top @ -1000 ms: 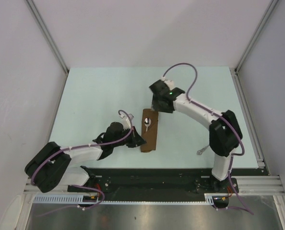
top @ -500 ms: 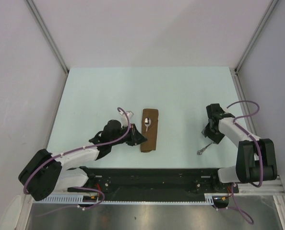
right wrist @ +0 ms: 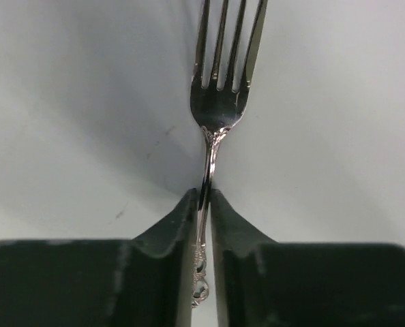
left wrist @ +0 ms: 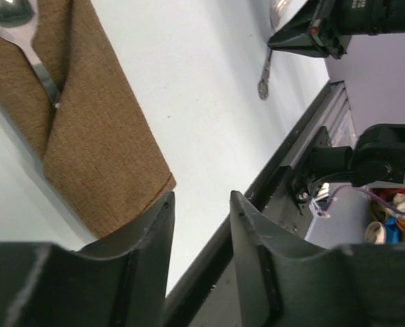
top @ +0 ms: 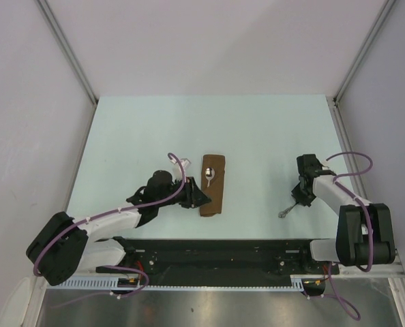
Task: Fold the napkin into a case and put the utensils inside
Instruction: Pick up the fork from the corner of the board, then pass from the right arm to the left
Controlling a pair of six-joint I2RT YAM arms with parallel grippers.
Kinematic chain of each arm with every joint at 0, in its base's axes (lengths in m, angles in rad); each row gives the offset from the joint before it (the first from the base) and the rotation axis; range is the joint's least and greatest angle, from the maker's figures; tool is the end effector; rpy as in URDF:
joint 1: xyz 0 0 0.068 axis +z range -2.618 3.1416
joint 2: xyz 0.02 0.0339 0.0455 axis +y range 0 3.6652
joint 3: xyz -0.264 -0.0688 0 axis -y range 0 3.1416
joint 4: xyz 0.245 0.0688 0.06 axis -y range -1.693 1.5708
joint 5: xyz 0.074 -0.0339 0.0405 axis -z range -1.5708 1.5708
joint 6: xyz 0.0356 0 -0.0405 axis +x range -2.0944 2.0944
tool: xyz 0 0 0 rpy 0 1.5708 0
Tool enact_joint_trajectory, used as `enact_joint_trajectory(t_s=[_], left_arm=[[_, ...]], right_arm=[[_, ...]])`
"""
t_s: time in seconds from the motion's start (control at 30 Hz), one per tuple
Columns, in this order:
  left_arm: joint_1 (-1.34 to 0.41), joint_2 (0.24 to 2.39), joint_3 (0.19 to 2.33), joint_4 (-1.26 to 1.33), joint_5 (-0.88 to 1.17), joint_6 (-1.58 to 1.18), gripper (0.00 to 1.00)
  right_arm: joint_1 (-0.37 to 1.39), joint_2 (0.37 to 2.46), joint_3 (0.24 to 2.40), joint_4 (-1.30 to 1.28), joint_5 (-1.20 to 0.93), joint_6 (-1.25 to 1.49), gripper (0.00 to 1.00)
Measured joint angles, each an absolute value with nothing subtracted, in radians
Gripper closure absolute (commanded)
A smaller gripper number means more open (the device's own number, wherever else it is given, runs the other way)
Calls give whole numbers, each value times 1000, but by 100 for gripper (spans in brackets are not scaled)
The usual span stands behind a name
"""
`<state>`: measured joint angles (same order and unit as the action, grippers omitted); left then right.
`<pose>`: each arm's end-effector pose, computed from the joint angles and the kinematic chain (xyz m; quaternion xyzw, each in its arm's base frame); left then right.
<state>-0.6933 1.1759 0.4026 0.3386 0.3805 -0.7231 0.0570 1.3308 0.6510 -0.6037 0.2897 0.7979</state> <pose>0.1706 -0.1589 0.1839 0.0894 0.8292 -0.4647 0.2976 0.2164 0.0022 0.1589 0.3738 0.9054 -0.0713 0.1881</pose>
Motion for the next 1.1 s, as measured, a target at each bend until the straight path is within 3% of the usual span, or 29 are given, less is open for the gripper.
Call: enact_joint_trajectory(t_s=[0.03,0.1,0.17,0.47,0.7,0.8,0.83,0.9,0.93,1.0,1.1], left_arm=[[-693,1176,404,339,387,-722,50],[-693,1185,413,341,411,-723,44],[-693,1224,436,360,448,-725,27],[-744,1519,587,430,571,-749,23],[-827,1629,673,463,606,-770,25],[-839,1647,678,479,614,-784,50],[-840,1651,678,483,615,-789,67],[-841,1659,678,496,620,-801,84],[-841,1662,678,506,624,-806,100],[-842,1662,675,513,617,-817,100],[-830,1659,657,511,585,-815,100]], right_arm=[[58,1333,651,-590,285,792,100],[69,1335,653,-574,281,777,100],[101,1333,653,-560,274,770,100],[435,1143,679,-504,198,897,100],[632,1162,765,-475,205,1019,100],[676,1183,788,-446,204,1046,100],[685,1191,793,-439,204,1051,100],[699,1209,807,-430,204,1056,100],[705,1224,819,-428,204,1057,100],[710,1243,838,-427,208,1052,98],[710,1255,858,-435,207,1031,77]])
